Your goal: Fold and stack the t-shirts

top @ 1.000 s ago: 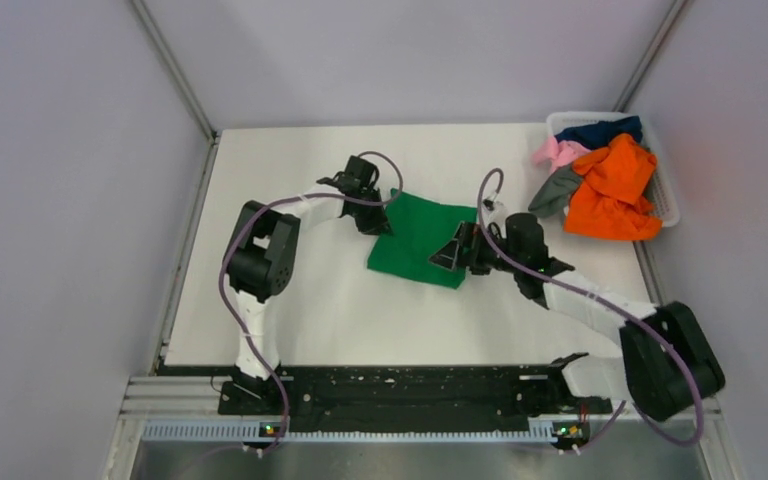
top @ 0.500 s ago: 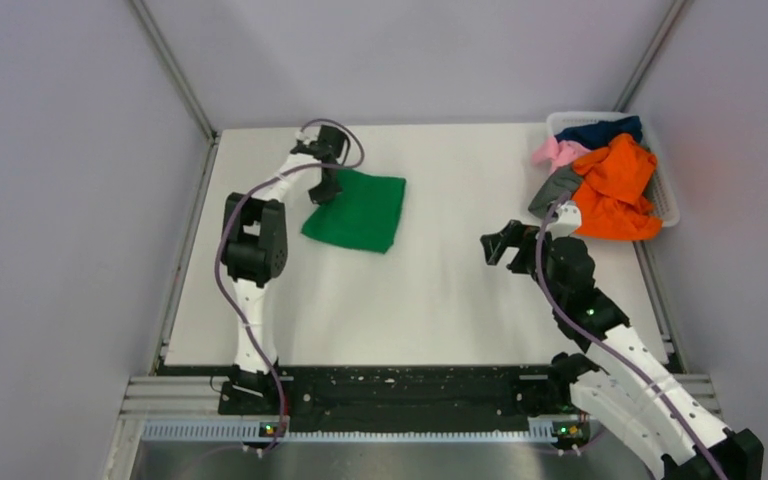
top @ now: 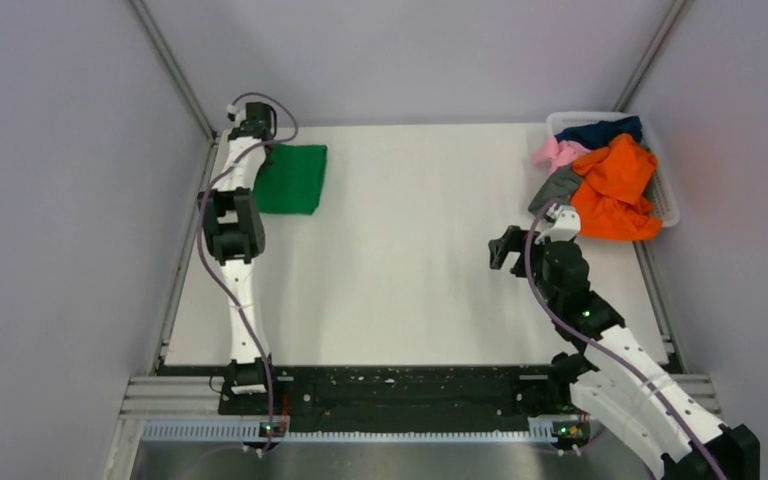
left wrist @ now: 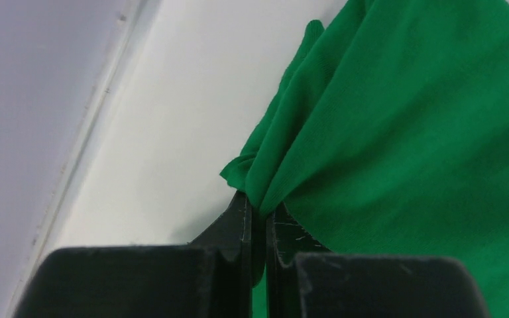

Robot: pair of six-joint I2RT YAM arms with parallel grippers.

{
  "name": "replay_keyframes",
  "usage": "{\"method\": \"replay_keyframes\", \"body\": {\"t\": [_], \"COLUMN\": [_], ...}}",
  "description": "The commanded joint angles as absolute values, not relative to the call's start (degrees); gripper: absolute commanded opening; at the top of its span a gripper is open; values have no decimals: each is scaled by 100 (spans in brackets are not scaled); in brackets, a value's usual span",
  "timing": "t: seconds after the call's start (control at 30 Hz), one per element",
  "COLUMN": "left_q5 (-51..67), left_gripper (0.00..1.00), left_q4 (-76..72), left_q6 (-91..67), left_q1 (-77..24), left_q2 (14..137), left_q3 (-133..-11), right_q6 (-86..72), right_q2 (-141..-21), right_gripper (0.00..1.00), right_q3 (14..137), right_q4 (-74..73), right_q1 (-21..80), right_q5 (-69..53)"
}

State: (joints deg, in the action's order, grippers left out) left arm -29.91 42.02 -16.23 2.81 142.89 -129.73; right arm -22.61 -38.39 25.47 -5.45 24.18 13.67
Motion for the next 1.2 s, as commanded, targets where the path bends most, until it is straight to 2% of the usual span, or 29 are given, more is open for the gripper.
{"method": "replay_keyframes", "body": {"t": [0.0, 0.07, 0.1, 0.17, 0.27, 0.4, 0.5, 0.6, 0.73, 0.87, 0.97, 1.03, 1.17], "left_q5": [-3005, -3202, -3302, -3506, -3641, -3003, -2119, -1060, -101, -354, 111, 438, 221], "left_gripper": [4, 7, 18, 43, 96, 99, 99, 99, 99, 99, 99, 99, 99], "left_q4": [3659, 3528, 3445, 3220, 3224, 3617, 3660, 3301, 1872, 1268, 1022, 661, 488], "left_q6": [-1179, -1118, -1064, -833, -595, -1229, -1775, -2101, -2395, -2458, -2786, -2980, -3347], "left_q1": [666, 777, 816, 852, 814, 753, 648, 464, 130, -598, -942, -1121, -1464], "left_q2": [14284, 14276, 14269, 14257, 14138, 13365, 12496, 11312, 9294, 7616, 6517, 6010, 5605], "left_q3": [-13347, -13397, -13435, -13572, -13843, -13421, -12458, -10987, -8070, -6090, -5010, -4255, -3449], "right_q6": [-2118, -2119, -2122, -2134, -2184, -2330, -2506, -2567, -2692, -2698, -2744, -2761, -2841], "right_q2": [-4004, -4045, -4054, -4047, -4015, -3999, -4027, -4042, -4029, -4020, -4002, -3992, -4023], "right_gripper": [99, 99, 99, 99, 99, 99, 99, 99, 99, 99, 99, 99, 99], "right_q3": [2536, 2531, 2532, 2516, 2496, 2507, 2616, 2653, 2616, 2641, 2654, 2654, 2632], "right_q4": [-293, -282, -281, -290, -322, -344, -618, -869, -1047, -1126, -1217, -1253, -1252], "right_q1": [2389, 2385, 2385, 2390, 2387, 2386, 2385, 2386, 2382, 2394, 2391, 2388, 2393], "right_q5": [1534, 1530, 1530, 1552, 1581, 1568, 1677, 1776, 1862, 1964, 2108, 2135, 2133]}}
